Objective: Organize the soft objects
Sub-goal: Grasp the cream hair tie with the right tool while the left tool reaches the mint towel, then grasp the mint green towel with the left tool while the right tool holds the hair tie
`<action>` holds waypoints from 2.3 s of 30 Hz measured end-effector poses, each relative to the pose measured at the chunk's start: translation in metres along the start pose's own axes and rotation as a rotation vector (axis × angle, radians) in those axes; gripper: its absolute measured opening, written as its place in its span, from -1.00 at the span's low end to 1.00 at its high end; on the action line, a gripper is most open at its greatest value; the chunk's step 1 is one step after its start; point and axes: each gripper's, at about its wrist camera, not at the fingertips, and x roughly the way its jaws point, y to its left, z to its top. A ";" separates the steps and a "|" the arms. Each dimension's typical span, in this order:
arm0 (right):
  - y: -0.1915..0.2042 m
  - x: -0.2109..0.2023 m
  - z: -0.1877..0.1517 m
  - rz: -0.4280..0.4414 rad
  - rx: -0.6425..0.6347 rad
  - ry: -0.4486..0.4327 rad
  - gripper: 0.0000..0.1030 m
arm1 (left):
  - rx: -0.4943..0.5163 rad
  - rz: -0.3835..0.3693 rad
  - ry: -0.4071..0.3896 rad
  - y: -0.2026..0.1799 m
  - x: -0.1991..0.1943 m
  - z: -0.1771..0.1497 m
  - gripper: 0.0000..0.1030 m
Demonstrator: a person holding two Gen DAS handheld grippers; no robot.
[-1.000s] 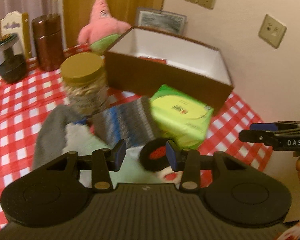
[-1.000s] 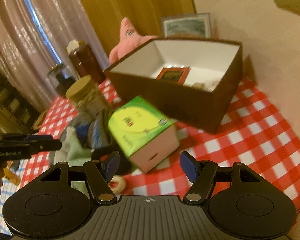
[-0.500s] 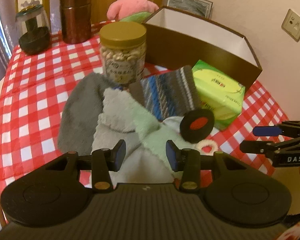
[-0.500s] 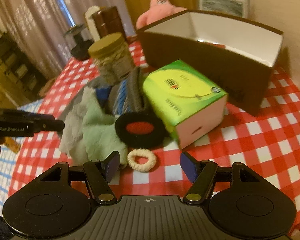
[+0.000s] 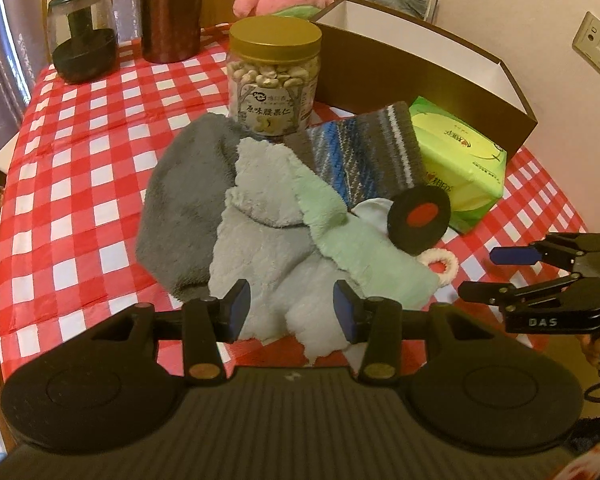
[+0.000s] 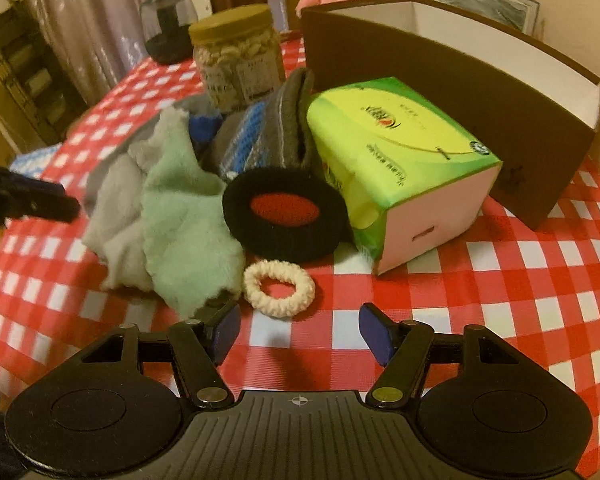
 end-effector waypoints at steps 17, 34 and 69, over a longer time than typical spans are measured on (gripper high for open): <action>0.024 0.033 -0.001 -0.003 -0.159 -0.019 -0.51 | 0.015 -0.007 0.001 0.011 0.014 -0.008 0.00; -0.022 -0.007 -0.015 -0.043 0.131 -0.028 -0.62 | 0.030 -0.021 -0.039 0.031 0.052 0.026 0.20; -0.072 -0.043 -0.034 -0.080 0.254 -0.057 -0.61 | 0.118 -0.243 0.071 -0.054 0.080 -0.008 -0.78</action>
